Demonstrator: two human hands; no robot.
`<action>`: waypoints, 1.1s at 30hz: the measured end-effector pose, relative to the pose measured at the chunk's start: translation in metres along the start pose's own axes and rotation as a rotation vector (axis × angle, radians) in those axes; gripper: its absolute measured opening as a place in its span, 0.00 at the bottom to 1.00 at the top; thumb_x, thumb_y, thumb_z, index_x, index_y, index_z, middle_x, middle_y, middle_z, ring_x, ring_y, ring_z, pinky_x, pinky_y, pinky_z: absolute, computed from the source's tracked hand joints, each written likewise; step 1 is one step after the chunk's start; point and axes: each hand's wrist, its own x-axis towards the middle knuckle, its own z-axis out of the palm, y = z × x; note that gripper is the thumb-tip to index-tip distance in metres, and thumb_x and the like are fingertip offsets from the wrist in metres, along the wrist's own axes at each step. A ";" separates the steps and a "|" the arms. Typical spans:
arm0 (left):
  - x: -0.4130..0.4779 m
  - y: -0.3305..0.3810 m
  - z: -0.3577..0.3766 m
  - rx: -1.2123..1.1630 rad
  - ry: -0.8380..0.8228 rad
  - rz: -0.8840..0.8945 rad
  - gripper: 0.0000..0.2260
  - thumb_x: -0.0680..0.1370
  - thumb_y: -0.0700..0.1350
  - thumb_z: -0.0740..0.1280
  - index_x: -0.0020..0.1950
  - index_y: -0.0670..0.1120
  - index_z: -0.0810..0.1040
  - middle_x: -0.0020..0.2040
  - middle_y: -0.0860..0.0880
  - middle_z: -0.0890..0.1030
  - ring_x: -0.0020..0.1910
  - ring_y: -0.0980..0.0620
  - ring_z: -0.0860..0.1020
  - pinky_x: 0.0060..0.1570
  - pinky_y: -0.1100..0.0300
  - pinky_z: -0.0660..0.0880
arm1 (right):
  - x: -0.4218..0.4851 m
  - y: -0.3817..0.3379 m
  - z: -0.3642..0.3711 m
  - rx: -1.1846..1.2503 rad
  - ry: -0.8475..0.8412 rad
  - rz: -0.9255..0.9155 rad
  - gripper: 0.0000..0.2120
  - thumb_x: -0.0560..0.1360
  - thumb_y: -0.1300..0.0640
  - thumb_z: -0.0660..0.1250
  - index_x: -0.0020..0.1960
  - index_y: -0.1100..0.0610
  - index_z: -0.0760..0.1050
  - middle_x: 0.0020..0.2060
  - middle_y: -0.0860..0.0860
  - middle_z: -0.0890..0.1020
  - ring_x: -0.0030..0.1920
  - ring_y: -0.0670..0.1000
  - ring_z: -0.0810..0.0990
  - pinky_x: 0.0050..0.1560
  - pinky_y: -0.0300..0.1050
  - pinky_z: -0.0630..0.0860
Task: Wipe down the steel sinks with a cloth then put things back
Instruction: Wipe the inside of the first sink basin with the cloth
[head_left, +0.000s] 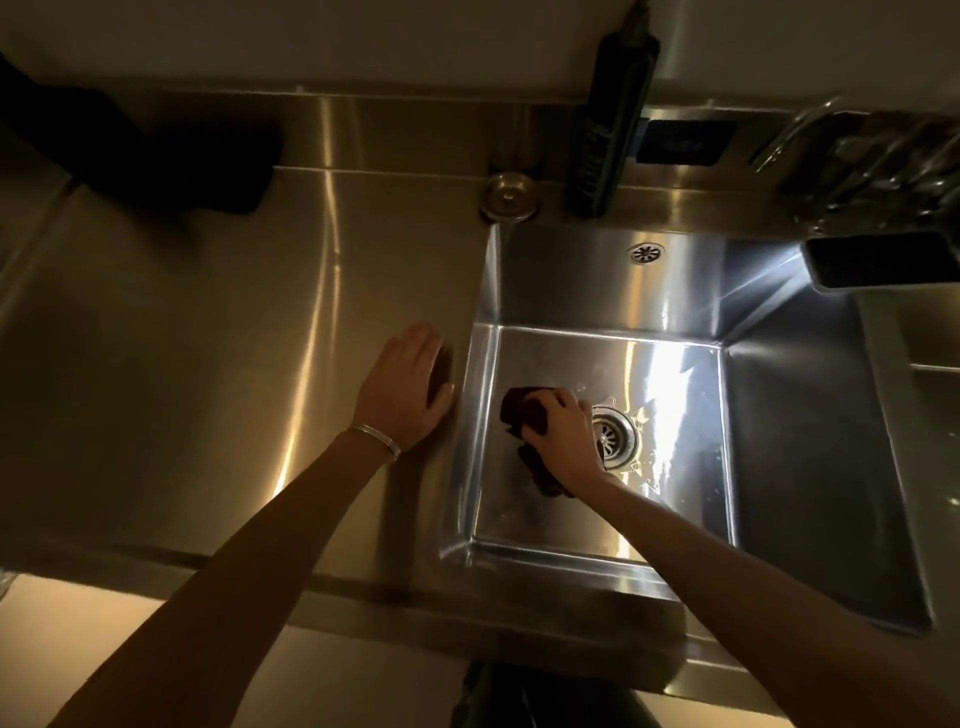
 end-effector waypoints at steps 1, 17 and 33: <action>0.015 0.002 0.003 0.005 -0.002 0.015 0.27 0.78 0.50 0.63 0.73 0.39 0.61 0.73 0.39 0.63 0.73 0.42 0.60 0.73 0.47 0.57 | 0.009 0.005 0.002 -0.002 -0.019 0.037 0.20 0.75 0.55 0.66 0.66 0.54 0.70 0.63 0.55 0.71 0.60 0.60 0.68 0.63 0.56 0.68; 0.072 -0.006 0.040 -0.081 0.071 0.005 0.28 0.77 0.48 0.63 0.74 0.43 0.59 0.73 0.41 0.64 0.70 0.42 0.64 0.68 0.44 0.64 | 0.126 0.071 0.099 -0.222 -0.538 0.117 0.43 0.70 0.50 0.72 0.76 0.46 0.50 0.75 0.50 0.48 0.72 0.67 0.47 0.64 0.75 0.58; 0.073 -0.006 0.043 -0.044 0.072 0.004 0.25 0.79 0.50 0.52 0.74 0.42 0.59 0.74 0.42 0.63 0.73 0.48 0.59 0.72 0.50 0.56 | 0.168 0.001 0.038 0.052 0.210 -0.211 0.32 0.65 0.57 0.76 0.66 0.57 0.69 0.62 0.61 0.69 0.61 0.63 0.67 0.54 0.56 0.78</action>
